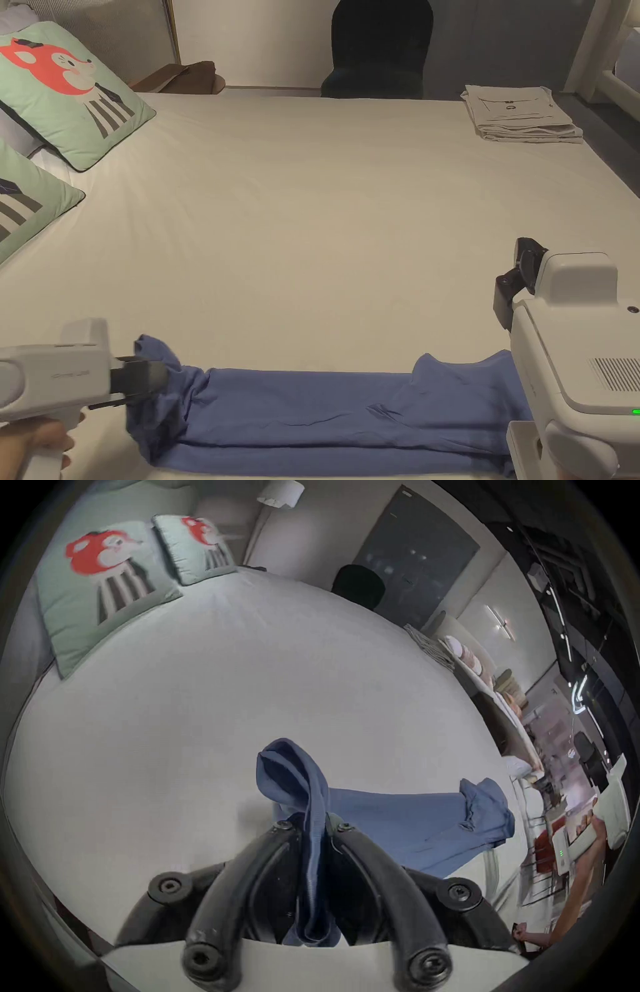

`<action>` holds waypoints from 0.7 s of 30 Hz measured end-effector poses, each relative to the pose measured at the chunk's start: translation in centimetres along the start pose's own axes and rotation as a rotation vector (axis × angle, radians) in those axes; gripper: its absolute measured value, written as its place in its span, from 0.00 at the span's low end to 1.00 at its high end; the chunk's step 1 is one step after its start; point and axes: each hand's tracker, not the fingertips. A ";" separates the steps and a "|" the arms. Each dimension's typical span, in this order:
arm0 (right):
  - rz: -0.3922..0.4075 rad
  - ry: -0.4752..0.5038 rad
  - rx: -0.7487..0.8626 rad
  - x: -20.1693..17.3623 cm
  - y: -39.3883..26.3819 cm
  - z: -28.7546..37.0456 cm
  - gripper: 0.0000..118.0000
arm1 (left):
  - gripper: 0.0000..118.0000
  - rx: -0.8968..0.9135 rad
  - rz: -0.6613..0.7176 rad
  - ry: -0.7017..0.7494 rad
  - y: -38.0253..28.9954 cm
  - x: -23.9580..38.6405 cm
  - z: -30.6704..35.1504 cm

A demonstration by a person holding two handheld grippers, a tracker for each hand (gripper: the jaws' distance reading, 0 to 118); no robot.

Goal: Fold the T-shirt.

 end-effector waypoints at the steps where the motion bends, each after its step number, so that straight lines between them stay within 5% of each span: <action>1: -0.001 0.000 0.001 0.1 0.0 0.1 0.00 | 0.05 -0.007 -0.014 -0.008 -0.1 1.6 -0.4; 17: 0.010 -0.042 0.019 4.5 0.2 1.9 0.00 | 0.06 -0.140 -0.127 -0.147 -4.4 15.1 -11.3; 21: 0.013 -0.063 0.015 5.6 0.0 2.2 0.00 | 0.20 -0.138 -0.120 -0.147 -5.0 15.5 -11.9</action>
